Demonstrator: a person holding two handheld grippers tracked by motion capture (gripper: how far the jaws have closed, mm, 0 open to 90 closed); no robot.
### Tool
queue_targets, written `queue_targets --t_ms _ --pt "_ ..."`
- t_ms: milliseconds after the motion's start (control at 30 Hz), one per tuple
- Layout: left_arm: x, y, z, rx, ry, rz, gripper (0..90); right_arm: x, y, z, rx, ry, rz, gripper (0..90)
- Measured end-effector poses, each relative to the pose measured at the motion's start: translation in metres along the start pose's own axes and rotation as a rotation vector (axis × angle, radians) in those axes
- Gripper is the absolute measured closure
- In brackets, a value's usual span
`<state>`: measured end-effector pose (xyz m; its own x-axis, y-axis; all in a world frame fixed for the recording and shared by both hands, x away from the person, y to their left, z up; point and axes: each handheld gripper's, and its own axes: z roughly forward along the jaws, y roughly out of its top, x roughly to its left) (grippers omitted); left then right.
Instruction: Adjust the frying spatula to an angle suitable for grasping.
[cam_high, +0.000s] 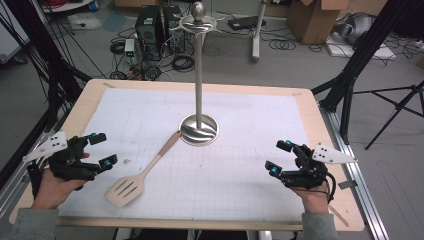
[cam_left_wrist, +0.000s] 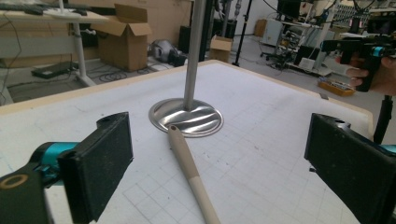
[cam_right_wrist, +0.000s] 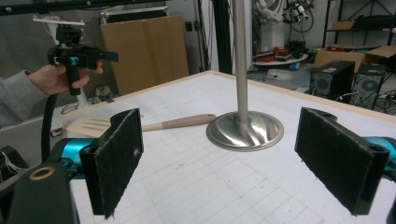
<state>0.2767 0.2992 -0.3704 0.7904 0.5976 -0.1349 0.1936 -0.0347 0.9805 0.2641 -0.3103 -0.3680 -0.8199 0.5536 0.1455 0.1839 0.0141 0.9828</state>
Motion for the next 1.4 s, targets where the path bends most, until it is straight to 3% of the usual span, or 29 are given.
queue_targets --t_ms 567,1400 --pt "0.006 -0.006 0.045 0.061 -0.032 -0.019 9.6 0.002 0.000 0.002 0.014 0.009 -0.003 13.9" --pt "0.003 -0.017 0.077 0.113 -0.056 -0.006 9.9 0.003 -0.002 0.002 0.028 0.012 -0.001 13.9"
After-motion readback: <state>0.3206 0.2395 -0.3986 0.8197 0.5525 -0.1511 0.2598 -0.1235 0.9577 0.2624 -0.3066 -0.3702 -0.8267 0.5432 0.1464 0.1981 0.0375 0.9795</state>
